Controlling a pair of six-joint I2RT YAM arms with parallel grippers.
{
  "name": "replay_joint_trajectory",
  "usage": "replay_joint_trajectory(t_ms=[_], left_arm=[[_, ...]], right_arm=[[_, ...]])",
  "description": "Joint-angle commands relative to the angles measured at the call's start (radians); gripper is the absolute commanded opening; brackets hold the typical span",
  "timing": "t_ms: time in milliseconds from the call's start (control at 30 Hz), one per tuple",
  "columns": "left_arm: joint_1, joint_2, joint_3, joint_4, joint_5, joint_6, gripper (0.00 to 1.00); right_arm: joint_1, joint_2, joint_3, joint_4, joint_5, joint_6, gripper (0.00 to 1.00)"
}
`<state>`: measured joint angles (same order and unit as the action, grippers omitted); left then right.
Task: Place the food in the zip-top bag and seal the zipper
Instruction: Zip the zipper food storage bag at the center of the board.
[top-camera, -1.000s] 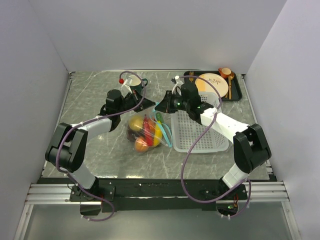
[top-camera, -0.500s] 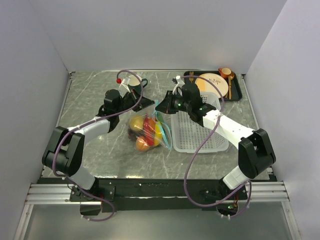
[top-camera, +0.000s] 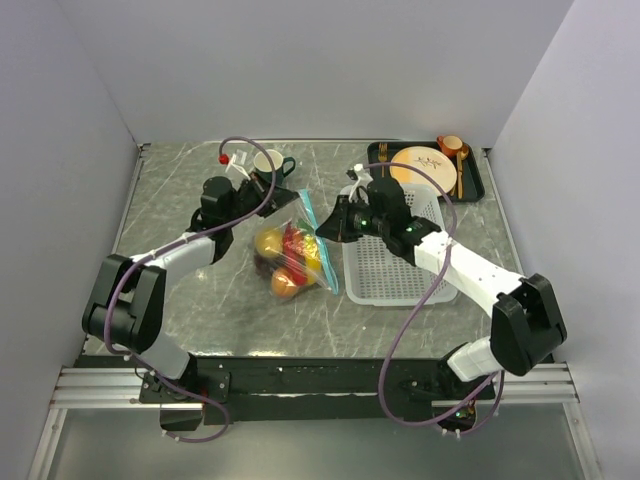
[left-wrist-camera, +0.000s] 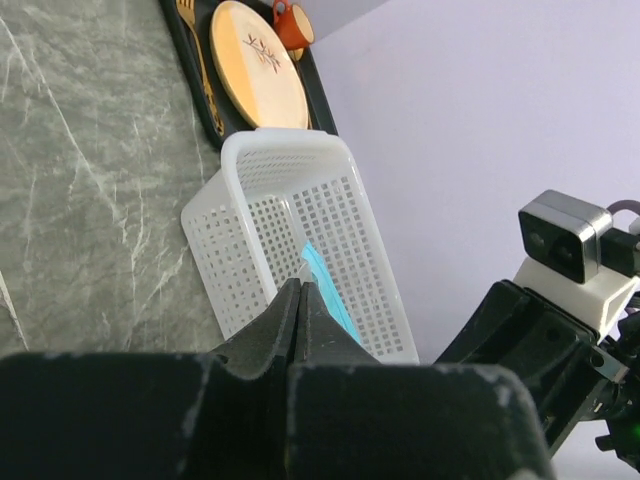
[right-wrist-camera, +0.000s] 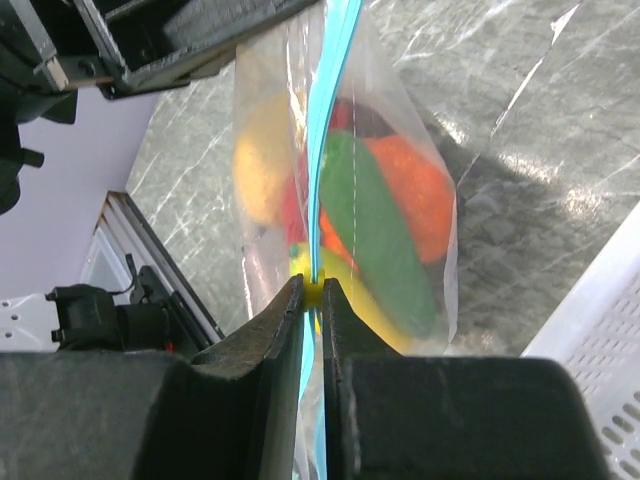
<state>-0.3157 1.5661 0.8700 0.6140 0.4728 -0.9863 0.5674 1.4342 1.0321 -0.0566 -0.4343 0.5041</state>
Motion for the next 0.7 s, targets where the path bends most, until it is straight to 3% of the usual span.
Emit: replay_joint_trajectory(t_ms=[0,667], left_arm=[[0.036,-0.069,0.020,0.113,-0.118,0.012,0.01],[0.040,-0.113,0.007,0.061,-0.151,0.043,0.01]], right_arm=[[0.017,-0.060,-0.006,-0.094,-0.038,-0.016,0.00],[0.061,-0.192,-0.141,-0.083,-0.032,0.024,0.00]])
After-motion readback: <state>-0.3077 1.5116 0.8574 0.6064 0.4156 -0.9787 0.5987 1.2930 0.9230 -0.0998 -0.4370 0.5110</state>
